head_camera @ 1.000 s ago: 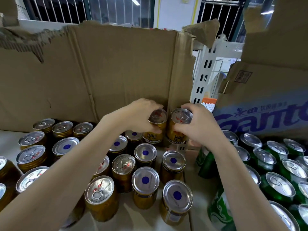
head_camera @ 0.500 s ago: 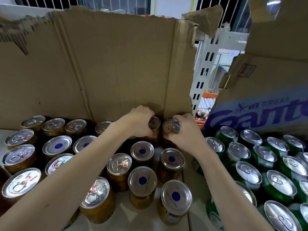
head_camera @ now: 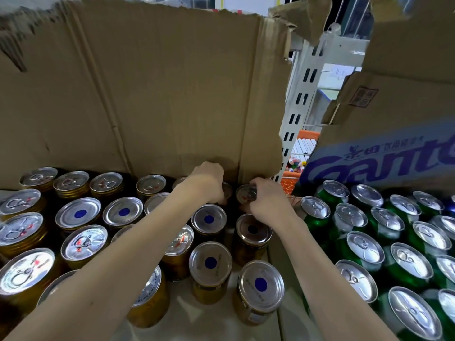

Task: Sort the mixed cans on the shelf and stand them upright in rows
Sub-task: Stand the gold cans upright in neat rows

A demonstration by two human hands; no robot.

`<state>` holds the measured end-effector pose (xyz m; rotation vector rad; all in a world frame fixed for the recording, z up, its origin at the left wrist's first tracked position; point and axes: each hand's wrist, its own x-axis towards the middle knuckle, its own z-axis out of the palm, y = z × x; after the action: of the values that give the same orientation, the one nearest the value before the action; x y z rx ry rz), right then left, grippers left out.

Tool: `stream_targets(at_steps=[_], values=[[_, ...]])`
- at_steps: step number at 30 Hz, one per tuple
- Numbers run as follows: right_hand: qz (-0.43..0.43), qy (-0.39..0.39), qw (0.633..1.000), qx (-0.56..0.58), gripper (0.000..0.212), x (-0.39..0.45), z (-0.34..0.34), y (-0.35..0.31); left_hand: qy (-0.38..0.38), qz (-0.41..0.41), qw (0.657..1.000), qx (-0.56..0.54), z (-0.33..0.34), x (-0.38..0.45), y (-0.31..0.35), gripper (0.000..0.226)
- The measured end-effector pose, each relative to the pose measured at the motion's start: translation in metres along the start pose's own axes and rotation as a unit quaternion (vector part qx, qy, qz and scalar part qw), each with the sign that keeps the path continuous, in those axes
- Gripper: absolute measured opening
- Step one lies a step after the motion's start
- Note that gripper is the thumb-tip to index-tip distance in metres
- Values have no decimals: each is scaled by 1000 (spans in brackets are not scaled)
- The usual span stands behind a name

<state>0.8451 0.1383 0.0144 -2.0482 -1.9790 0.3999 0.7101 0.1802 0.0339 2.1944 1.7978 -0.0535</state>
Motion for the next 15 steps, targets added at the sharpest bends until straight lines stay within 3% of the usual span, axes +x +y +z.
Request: stream_targets(at_steps=[5, 15], values=[[25, 20, 999, 22, 39, -3, 8, 0, 13, 9, 1000, 2, 5, 0, -1, 17], [60, 50, 993, 88, 49, -3, 14, 0, 43, 16, 999, 8, 14, -1, -6, 26]])
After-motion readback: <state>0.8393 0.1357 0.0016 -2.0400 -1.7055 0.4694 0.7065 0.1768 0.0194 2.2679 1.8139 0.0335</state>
